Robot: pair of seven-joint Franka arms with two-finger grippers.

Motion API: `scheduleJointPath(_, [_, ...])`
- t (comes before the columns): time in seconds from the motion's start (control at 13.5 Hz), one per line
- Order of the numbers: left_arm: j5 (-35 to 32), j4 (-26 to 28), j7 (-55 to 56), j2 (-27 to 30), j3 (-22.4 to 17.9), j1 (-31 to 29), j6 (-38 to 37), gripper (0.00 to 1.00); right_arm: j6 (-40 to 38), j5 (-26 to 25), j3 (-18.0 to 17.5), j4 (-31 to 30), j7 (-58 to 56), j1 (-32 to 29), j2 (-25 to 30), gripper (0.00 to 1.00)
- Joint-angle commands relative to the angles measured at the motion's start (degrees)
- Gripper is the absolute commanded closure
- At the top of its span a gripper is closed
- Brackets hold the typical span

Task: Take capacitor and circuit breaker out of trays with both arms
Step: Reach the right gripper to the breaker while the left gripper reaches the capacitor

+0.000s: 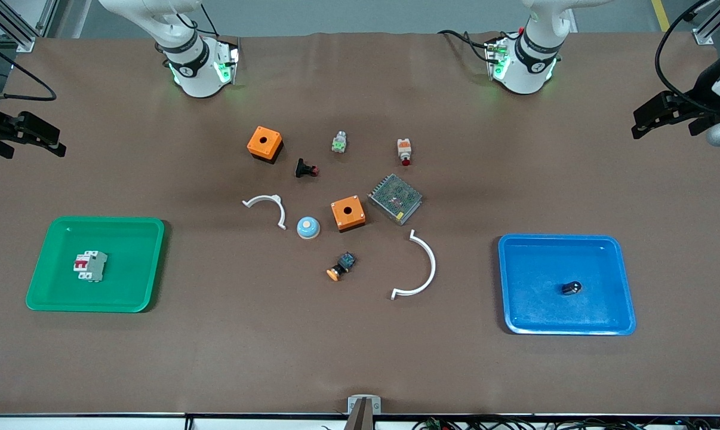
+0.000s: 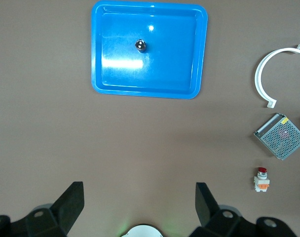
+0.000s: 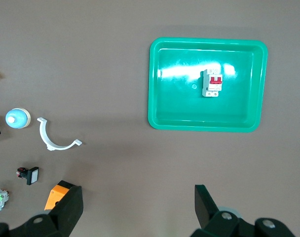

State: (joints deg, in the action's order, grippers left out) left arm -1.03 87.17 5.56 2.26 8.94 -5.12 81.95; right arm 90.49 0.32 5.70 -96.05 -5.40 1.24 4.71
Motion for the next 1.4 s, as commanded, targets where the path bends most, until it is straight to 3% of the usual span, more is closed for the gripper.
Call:
scheduleJointPath(0.0, [-0.47, -0.69, -0.73, -0.41, 0.03, -0.59, -0.3, 0.01, 0.03, 0.21, 0.18, -0.89, 0.21, 0.43, 1.27, 0.0])
scheduleJointPath(0.3, [-0.64, -2.79, -0.73, -5.06, -0.15, -0.68, 0.75, 0.01, -0.14, 0.21, 0.18, -0.19, 0.73, 0.43, 1.18, 0.0])
scheduleJointPath(0.52, [-1.16, -0.96, -0.55, -9.98, -0.33, -0.24, 8.91, 0.0, 0.29, -0.58, 0.45, 1.22, 0.47, -0.18, -2.75, 0.0])
scheduleJointPath(0.89, [-4.24, 8.61, 2.95, -18.15, -0.41, -0.59, 29.62, 0.01, 12.4, -0.58, 0.62, 2.19, -1.02, -3.86, -16.2, 0.0])
scheduleJointPath(1.33, [-4.42, 8.54, 2.97, -30.46, -0.68, -1.82, 42.3, 0.01, 28.31, 0.38, 0.45, 1.57, -11.11, -11.96, -30.88, 0.0])
